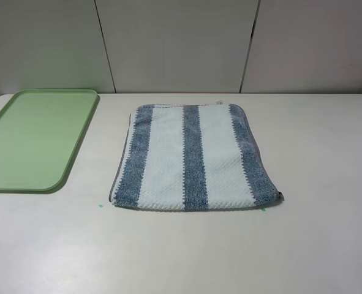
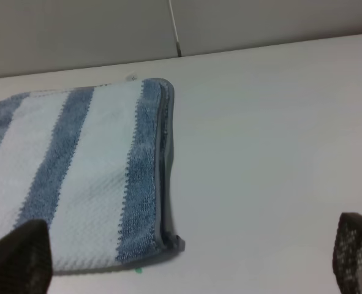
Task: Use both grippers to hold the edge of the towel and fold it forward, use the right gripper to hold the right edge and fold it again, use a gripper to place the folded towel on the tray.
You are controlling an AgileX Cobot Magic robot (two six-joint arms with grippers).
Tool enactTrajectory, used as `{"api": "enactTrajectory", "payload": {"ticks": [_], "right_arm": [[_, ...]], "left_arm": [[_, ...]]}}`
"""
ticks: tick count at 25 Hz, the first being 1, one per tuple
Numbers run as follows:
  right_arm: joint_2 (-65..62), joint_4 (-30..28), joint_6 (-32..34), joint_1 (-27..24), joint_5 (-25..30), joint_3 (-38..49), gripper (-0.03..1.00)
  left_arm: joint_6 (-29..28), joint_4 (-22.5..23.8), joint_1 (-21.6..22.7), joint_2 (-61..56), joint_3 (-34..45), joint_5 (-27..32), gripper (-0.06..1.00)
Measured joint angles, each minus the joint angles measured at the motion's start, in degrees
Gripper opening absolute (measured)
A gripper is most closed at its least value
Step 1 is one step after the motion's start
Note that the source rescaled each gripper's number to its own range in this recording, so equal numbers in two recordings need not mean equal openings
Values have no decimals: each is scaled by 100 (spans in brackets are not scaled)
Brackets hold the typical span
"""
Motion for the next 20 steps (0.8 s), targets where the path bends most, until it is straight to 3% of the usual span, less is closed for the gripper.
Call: {"api": "enactTrajectory", "payload": {"ticks": [10,20], "right_arm": [[0,257,-583,0,-52,-41,100],[1333,287,-1460,204,-176,-450,100]], "left_arm": [[260,-39,-91,676,0,17,93],[823,22,-1104,1615,-6,17,93]]}}
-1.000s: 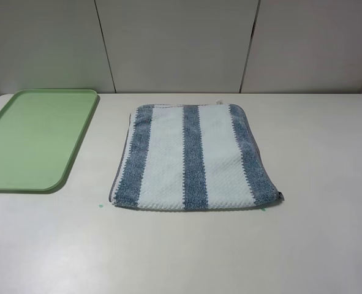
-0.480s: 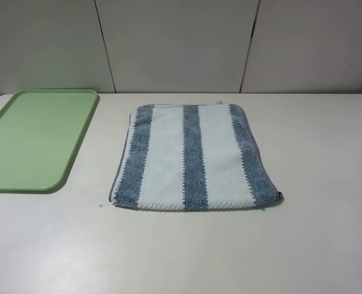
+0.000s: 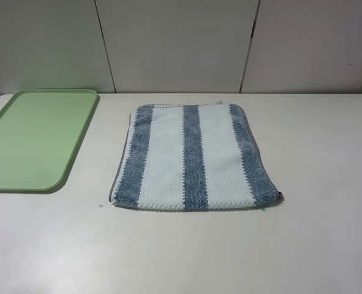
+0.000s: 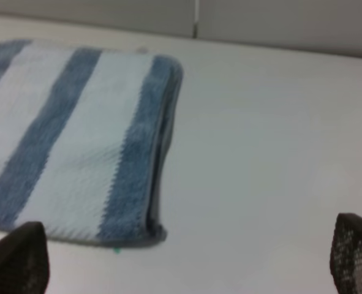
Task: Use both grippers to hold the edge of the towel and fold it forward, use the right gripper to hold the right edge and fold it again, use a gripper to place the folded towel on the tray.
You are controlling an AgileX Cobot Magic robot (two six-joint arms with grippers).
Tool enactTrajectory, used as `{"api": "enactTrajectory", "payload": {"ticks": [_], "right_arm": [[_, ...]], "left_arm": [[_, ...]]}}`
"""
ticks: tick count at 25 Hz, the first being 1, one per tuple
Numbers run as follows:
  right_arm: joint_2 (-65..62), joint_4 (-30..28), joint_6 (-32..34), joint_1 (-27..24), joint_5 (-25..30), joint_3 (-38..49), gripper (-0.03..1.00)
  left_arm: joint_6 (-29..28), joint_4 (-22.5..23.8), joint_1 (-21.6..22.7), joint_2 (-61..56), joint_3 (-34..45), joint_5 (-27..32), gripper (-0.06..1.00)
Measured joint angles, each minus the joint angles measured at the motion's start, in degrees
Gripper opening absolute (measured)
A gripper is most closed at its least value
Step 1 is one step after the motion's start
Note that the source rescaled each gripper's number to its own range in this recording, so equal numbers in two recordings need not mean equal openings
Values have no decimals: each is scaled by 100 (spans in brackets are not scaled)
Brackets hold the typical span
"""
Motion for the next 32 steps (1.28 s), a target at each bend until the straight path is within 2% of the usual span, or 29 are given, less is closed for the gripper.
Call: {"api": "enactTrajectory", "payload": {"ticks": [7,11,12,14,15,22,23,26,29,32], "right_arm": [[1062,-33,-384,883,-207,-2,100],[1679,-285,-441,1508,-213,-2,100],[1679,-285,-441,1508,-213,-2,100],[1982,-474,-441,1854,-218,-2,100],[2239,-624,-446,2116,-218,-2,100],[3042,-1186,-460,3276,-223,-2,100],[3042,-1186,-460,3276,-223,-2,100],[3365,-1545,-465,3861,-229,-2,100],[3506,-1921,-480,4133,-252,-2,100],[3545,-2531,-482,4196,-403,-2,100]], "left_arm": [[163,471,-778,724,-20,-12,93],[177,912,-1258,1164,-232,-23,93],[181,1010,-1395,1285,-279,-23,93],[181,1310,-1772,1614,-440,-30,93],[181,1310,-1772,1614,-440,-30,93],[181,1999,-2851,2447,-661,-41,93],[181,2080,-3016,2553,-663,-47,93],[181,2355,-3440,2823,-663,-51,93],[189,2647,-3755,3013,-663,-70,93],[189,2925,-3922,3148,-663,-261,93]]}}
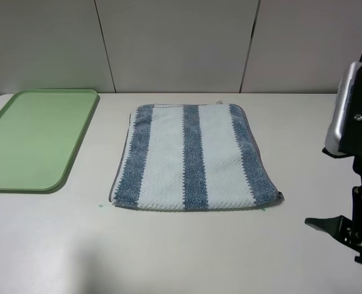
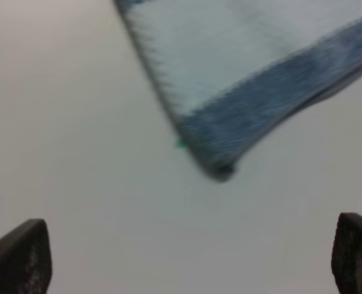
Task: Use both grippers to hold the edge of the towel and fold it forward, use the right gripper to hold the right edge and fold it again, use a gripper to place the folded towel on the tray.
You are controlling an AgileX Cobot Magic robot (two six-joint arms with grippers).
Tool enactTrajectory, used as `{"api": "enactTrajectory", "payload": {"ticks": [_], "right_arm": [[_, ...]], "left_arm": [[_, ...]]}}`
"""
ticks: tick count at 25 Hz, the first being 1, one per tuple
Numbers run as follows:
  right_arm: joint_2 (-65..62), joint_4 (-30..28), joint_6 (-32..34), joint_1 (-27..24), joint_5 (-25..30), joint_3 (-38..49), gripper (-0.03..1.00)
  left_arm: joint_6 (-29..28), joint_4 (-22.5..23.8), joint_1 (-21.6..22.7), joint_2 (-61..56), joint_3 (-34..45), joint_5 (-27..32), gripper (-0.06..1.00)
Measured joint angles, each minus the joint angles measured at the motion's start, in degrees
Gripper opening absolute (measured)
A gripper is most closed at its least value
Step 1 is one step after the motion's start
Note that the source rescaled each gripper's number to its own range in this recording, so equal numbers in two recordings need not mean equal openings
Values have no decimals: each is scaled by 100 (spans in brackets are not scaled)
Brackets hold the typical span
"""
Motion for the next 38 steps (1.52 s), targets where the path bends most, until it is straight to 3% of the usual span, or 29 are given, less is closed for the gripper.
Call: {"api": "enactTrajectory", "payload": {"ticks": [3,7,14,26,38], "right_arm": [[15,-707,-21,0,-135,0,100],[325,-1229,-273,0,-636,-5,100],[1628,-1295,-474,0,-1048,-5,100],[3510,-1438,-541,-41,-1856,-5,100],[4302,-1915,-541,-1091,-2977,-11,100]], "left_arm": [[30,219,-71,88,0,-264,93],[367,252,-83,102,0,-614,93],[604,184,-83,102,0,-997,90],[684,184,-83,102,0,-1021,89],[698,184,-83,102,0,-1021,89]]}}
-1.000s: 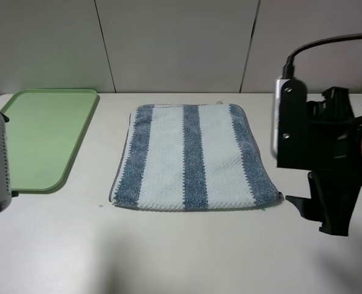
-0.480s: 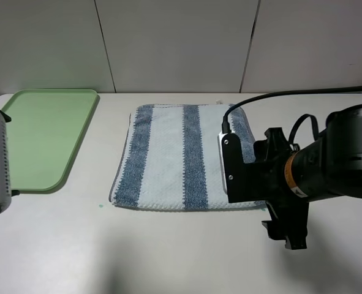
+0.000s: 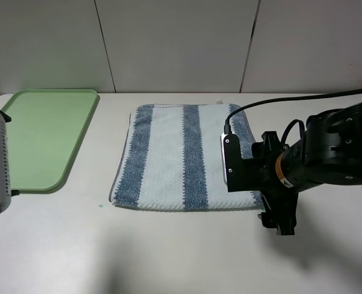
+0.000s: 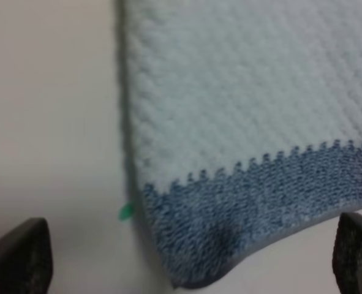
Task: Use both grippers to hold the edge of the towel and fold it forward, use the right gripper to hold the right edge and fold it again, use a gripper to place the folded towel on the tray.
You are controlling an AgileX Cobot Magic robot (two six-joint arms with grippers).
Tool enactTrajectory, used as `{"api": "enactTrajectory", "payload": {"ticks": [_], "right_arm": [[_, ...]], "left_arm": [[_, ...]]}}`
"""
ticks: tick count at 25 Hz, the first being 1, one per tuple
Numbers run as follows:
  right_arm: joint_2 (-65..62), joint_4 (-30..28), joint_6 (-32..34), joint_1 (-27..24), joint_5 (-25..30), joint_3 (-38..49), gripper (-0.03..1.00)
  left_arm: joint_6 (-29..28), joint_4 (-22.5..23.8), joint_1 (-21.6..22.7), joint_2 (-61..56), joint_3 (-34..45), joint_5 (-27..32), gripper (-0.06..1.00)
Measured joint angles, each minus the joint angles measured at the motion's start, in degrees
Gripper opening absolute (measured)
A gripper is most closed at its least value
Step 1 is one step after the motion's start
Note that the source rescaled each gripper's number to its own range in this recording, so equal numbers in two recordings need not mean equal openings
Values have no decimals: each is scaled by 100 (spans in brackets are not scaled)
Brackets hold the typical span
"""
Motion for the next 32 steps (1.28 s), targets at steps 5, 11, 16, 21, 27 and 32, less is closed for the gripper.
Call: {"api": "enactTrajectory", "payload": {"ticks": [5,11,16,21,27,32], "right_arm": [[294,-177,0,-415,-357,0,100],[774,-481,0,-510,-575,-6,100],[963,-664,0,-510,-610,-56,100],[1045,-770,0,-510,-615,-82,100],[1120,-1011,0,-510,-626,-116,100],[1131,-1298,0,-510,-657,-121,100]], "left_arm": [[0,0,0,0,0,0,89],[0,0,0,0,0,0,89],[0,0,0,0,0,0,89],[0,0,0,0,0,0,89],[0,0,0,0,0,0,88],[0,0,0,0,0,0,88]]}}
